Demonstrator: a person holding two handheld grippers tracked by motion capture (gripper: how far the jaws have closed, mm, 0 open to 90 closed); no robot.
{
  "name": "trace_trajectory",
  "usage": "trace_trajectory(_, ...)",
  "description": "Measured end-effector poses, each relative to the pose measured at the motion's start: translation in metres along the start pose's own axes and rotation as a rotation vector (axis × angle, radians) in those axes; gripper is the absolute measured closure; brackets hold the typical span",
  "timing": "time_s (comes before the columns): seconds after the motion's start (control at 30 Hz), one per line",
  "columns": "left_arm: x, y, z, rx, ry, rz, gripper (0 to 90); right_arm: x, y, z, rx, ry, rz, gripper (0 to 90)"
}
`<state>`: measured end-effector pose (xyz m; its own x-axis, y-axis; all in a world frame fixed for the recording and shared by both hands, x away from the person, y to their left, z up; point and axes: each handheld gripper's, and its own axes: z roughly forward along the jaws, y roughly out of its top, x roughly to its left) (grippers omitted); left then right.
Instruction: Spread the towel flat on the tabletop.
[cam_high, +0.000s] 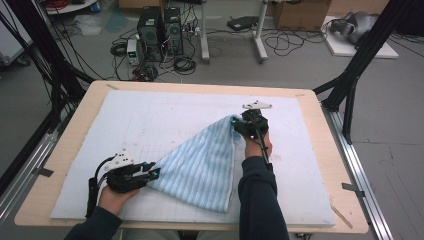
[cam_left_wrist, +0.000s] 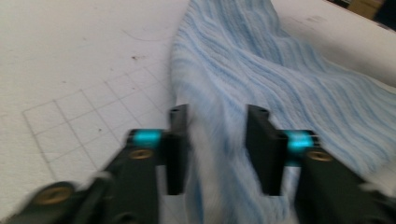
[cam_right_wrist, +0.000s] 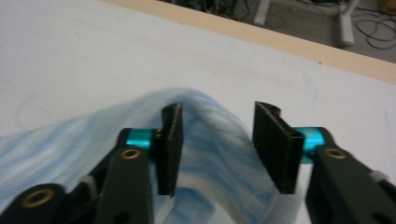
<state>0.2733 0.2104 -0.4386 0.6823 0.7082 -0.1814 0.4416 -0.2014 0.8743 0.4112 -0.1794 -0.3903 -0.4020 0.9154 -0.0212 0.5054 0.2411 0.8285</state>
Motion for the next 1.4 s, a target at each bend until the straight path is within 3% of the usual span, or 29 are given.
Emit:
trace_trajectory(0.03, 0.0, 0.0, 0.0, -0.001, 0.004, -0.003, 47.5, 0.0, -0.002, -0.006, -0.008, 0.003, -0.003, 45.5)
trace_trajectory(0.07, 0.001, 0.0, 0.0, -0.001, 0.009, 0.004, 41.0, 0.0, -0.007, -0.017, -0.017, 0.042, -0.01, 44.4)
trace_trajectory(0.1, 0.002, 0.0, -0.001, 0.0, 0.015, 0.004, 41.0, 0.0, -0.007, -0.017, -0.017, 0.042, -0.01, 44.4)
trace_trajectory(0.13, 0.002, 0.0, -0.001, 0.005, 0.012, 0.009, 38.0, 0.002, -0.014, -0.029, -0.006, 0.04, -0.071, 43.2)
trace_trajectory(0.17, 0.002, 0.0, -0.001, 0.005, 0.012, 0.009, 38.0, 0.002, -0.014, -0.029, -0.006, 0.04, -0.071, 43.2)
trace_trajectory(0.2, 0.003, -0.001, -0.001, 0.012, 0.016, 0.02, 37.4, 0.007, -0.024, -0.043, -0.018, 0.069, -0.104, 42.9)
trace_trajectory(0.37, 0.005, -0.002, -0.002, 0.039, 0.023, 0.052, 36.6, 0.02, -0.048, -0.072, -0.062, 0.163, -0.153, 42.6)
trace_trajectory(0.47, 0.008, -0.003, -0.002, 0.055, 0.018, 0.041, 38.1, 0.029, -0.06, -0.082, -0.071, 0.204, -0.172, 42.7)
trace_trajectory(0.53, 0.009, -0.004, 0.001, 0.068, 0.008, 0.028, 43.1, 0.045, -0.073, -0.089, -0.062, 0.252, -0.206, 43.3)
trace_trajectory(0.57, 0.009, -0.004, 0.003, 0.083, 0.009, 0.022, 43.1, 0.045, -0.073, -0.089, -0.062, 0.252, -0.206, 43.3)
trace_trajectory(0.6, 0.009, -0.005, 0.008, 0.116, 0.006, 0.001, 46.3, 0.055, -0.08, -0.088, -0.042, 0.295, -0.232, 43.8)
trace_trajectory(0.63, 0.009, -0.005, 0.008, 0.116, 0.006, 0.001, 47.9, 0.055, -0.08, -0.088, -0.042, 0.295, -0.232, 43.8)
trace_trajectory(0.67, 0.008, -0.005, 0.01, 0.137, 0.004, 0.009, 47.9, 0.059, -0.083, -0.086, -0.038, 0.323, -0.233, 44.1)
trace_trajectory(0.7, 0.007, -0.006, 0.012, 0.152, -0.001, 0.02, 60.5, 0.068, -0.09, -0.083, 0.0, 0.38, -0.238, 45.1)
trace_trajectory(0.73, 0.005, -0.006, 0.013, 0.16, 0.0, 0.04, 65.9, 0.074, -0.093, -0.082, 0.018, 0.413, -0.247, 45.8)
trace_trajectory(0.77, 0.004, -0.006, 0.013, 0.161, -0.002, 0.052, 65.9, 0.074, -0.093, -0.082, 0.018, 0.413, -0.247, 45.8)
trace_trajectory(0.83, 0.003, -0.006, 0.012, 0.147, -0.024, 0.053, 77.9, 0.084, -0.097, -0.079, 0.057, 0.475, -0.264, 46.9)
trace_trajectory(0.9, 0.002, -0.006, 0.01, 0.125, -0.037, 0.056, 81.0, 0.094, -0.101, -0.077, 0.091, 0.531, -0.283, 52.1)
trace_trajectory(0.93, 0.002, -0.005, 0.01, 0.107, -0.046, 0.052, 81.1, 0.101, -0.104, -0.073, 0.127, 0.543, -0.307, 59.2)
trace_trajectory(0.97, 0.001, -0.005, 0.008, 0.084, -0.054, 0.049, 81.1, 0.101, -0.104, -0.073, 0.127, 0.543, -0.307, 59.2)
trace_trajectory(1.03, 0.0, -0.003, 0.003, 0.034, -0.073, 0.048, 81.1, 0.099, -0.106, -0.07, 0.142, 0.554, -0.301, 72.6)
trace_trajectory(1.07, 0.0, -0.002, 0.002, 0.015, -0.082, 0.05, 81.1, 0.099, -0.106, -0.07, 0.142, 0.554, -0.301, 72.6)
trace_trajectory(1.1, 0.0, -0.001, 0.0, -0.003, -0.09, 0.052, 81.2, 0.096, -0.105, -0.072, 0.138, 0.561, -0.301, 80.7)
trace_trajectory(1.13, -0.001, 0.0, 0.0, -0.012, -0.094, 0.051, 81.3, 0.096, -0.105, -0.073, 0.128, 0.555, -0.307, 81.8)
trace_trajectory(1.27, 0.0, 0.005, -0.002, -0.072, -0.127, 0.036, 81.4, 0.093, -0.102, -0.078, 0.094, 0.546, -0.296, 82.8)
trace_trajectory(1.4, 0.001, 0.019, -0.002, -0.127, -0.136, 0.031, 81.3, 0.084, -0.093, -0.083, 0.06, 0.555, -0.251, 82.0)
